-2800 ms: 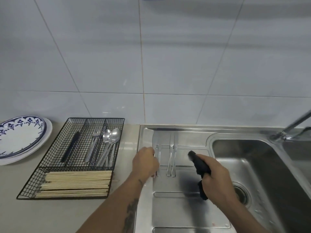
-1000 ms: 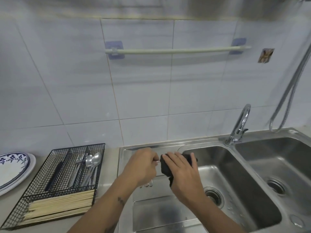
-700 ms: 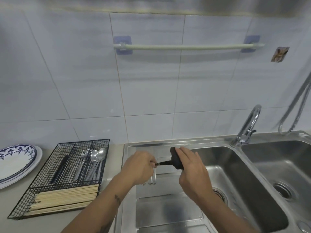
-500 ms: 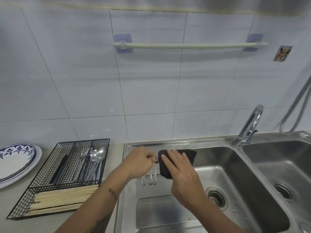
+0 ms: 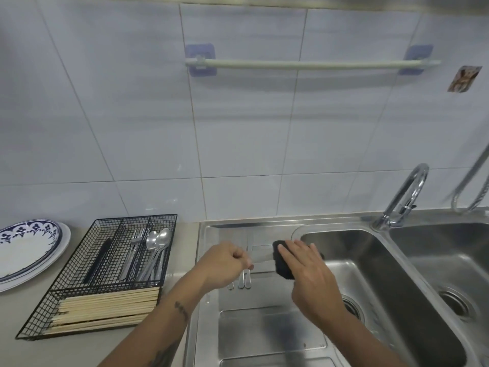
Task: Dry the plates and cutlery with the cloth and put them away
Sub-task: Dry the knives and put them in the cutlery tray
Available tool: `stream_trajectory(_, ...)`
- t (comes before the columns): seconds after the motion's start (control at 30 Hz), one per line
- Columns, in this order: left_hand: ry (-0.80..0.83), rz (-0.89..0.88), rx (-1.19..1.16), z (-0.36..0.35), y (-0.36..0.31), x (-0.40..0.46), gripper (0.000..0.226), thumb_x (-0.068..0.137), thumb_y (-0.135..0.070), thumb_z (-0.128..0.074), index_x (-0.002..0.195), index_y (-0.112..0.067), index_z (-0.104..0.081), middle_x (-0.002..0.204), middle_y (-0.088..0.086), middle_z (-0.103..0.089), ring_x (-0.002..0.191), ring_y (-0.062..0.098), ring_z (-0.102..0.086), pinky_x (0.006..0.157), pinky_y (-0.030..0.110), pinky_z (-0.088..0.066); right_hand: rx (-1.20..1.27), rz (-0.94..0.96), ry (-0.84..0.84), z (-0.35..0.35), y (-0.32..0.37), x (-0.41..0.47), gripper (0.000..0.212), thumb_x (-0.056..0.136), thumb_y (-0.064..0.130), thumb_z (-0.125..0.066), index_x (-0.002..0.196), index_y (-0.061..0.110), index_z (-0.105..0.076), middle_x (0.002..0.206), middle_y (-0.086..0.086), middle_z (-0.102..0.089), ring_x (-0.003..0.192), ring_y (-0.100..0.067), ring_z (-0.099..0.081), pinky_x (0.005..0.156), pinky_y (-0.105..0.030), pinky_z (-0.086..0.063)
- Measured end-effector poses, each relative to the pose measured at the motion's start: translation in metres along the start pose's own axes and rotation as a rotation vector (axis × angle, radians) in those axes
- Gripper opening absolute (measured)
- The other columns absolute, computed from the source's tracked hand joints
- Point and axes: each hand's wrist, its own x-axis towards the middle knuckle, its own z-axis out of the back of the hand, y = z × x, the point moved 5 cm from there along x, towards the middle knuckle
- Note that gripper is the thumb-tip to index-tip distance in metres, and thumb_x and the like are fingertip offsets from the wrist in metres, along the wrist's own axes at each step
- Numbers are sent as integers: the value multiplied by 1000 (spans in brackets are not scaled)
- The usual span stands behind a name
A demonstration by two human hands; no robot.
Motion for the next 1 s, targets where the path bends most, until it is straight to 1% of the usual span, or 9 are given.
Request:
stream_trajectory(0.13,-38,37,-253,-12,19,-2,17,99,-14,-58,90,-14,-72,70,-1,-63,63,5,-57,59,16,-45,159,-227,-66,10,-27,9,78,67,-19,-54,139,10,-54,143,-6,-53,133,-25,-48,117,-25,-18)
stream_trajectory(0.2,-120,68,-365,-14,23,1,17,100,-10,-56,90,-14,-70,74,0,-66,70,14,-56,63,24,-46,304,-318,-129,19,-31,12,77,71,-17,-49,141,16,-52,143,2,-52,128,-18,-47,109,-16,-26)
stream_trajectory(0.3,-184,109,-509,-17,21,8,18,98,-6,-55,90,-14,-69,82,2,-70,76,18,-60,75,31,-50,436,-285,-162,24,-17,19,76,71,-18,-47,139,16,-54,142,3,-52,127,-17,-50,107,-38,-44)
stream_trajectory(0.37,-211,159,-625,-18,19,12,16,98,-5,-56,91,-13,-68,83,4,-71,80,20,-67,76,34,-54,481,-229,-150,23,-2,23,75,71,-18,-46,138,15,-55,141,2,-53,128,-17,-50,106,-41,-45)
stream_trajectory(0.63,-406,176,-792,-7,10,8,19,79,4,-66,71,-14,-67,69,8,-71,64,15,-72,68,35,-56,444,-115,-14,-3,40,16,75,75,-9,-48,145,18,-47,149,2,-44,137,-15,-38,113,-16,-23)
stream_trajectory(0.73,-410,262,-999,-8,11,7,13,79,5,-64,79,-7,-68,72,12,-74,68,23,-75,78,40,-59,351,-21,37,-16,47,9,79,76,-8,-52,150,18,-39,154,1,-37,142,-16,-31,121,-34,-21)
stream_trajectory(0.8,-407,315,-1111,-10,14,6,11,82,3,-61,86,-6,-66,69,10,-74,68,23,-76,72,36,-57,245,8,34,-19,41,7,84,73,-8,-57,151,17,-37,155,0,-35,145,-18,-28,123,-47,-9)
stream_trajectory(0.93,-414,361,-1202,-16,18,1,10,86,0,-57,92,-4,-64,67,8,-75,70,24,-77,65,34,-54,84,-132,72,-13,14,6,87,73,-2,-59,153,19,-32,158,-1,-31,148,-19,-21,119,-48,11)
stream_trajectory(1.0,-400,364,-1219,-20,16,1,9,89,-2,-57,92,-5,-64,67,8,-75,68,23,-77,63,33,-53,63,-128,67,-9,17,8,85,72,-1,-59,151,18,-35,157,-3,-33,148,-22,-23,119,-50,9)
